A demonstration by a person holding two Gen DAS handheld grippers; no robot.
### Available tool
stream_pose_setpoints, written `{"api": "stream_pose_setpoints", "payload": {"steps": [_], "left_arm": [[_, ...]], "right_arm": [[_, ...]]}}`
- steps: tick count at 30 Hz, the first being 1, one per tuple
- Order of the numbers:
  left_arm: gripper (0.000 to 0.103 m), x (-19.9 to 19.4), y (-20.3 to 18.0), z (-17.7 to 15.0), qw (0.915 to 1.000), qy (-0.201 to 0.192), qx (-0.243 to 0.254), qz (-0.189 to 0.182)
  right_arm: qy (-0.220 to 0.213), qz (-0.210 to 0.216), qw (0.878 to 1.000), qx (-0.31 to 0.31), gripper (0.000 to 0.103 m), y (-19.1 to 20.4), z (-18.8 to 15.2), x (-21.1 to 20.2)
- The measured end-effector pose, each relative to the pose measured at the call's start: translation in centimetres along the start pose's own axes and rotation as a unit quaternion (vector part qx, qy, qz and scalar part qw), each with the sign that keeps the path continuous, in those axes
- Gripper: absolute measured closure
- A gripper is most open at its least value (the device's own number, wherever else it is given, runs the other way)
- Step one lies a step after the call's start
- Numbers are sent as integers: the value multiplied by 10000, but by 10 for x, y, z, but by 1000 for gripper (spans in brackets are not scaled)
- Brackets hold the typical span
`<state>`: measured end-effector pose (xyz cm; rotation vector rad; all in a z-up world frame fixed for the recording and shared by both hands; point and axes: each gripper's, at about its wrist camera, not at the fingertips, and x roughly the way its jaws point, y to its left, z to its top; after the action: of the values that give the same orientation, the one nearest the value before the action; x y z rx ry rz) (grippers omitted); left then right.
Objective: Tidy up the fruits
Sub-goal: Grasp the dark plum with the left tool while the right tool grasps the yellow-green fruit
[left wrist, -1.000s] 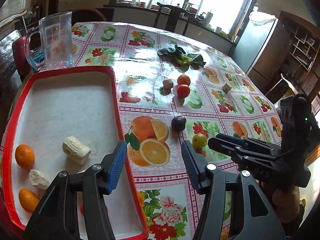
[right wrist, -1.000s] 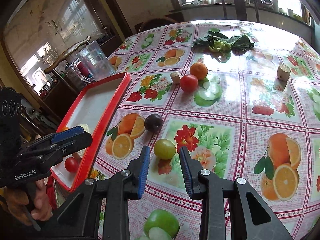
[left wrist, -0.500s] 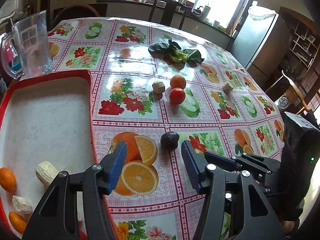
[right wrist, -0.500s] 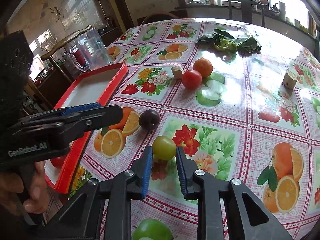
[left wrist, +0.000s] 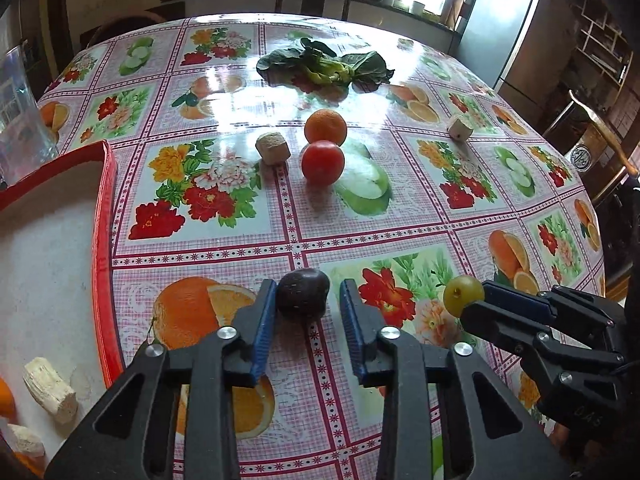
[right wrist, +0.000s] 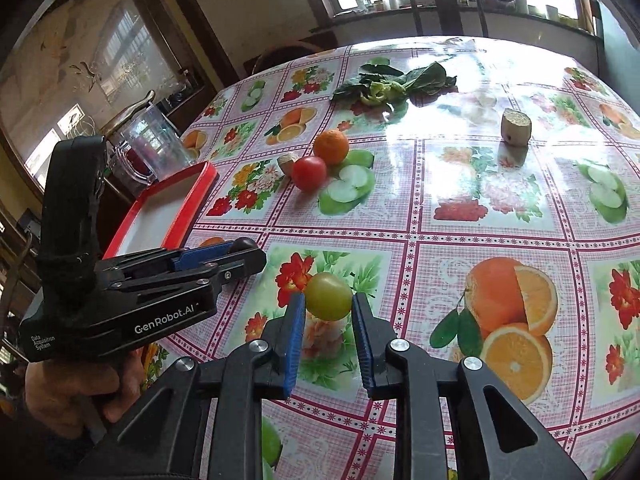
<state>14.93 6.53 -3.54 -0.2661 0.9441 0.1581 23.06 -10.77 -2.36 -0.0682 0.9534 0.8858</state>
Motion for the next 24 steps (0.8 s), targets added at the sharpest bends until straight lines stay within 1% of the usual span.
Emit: {"api": "stream_pose_setpoints", "payload": {"steps": [3, 9, 24], "left_arm": [[80, -6, 4, -3, 9999, -51, -65, -79], [80, -26, 13, -14, 9995, -235, -167, -106], [81, -79, 47, -37, 9966, -691, -441, -36]], "right_arm": [[-28, 33, 10000, -20, 79, 4, -1, -4], [-107, 127, 9998, -80, 79, 17, -1, -12], [-264, 292, 9984, -415, 79, 63, -1, -26]]}}
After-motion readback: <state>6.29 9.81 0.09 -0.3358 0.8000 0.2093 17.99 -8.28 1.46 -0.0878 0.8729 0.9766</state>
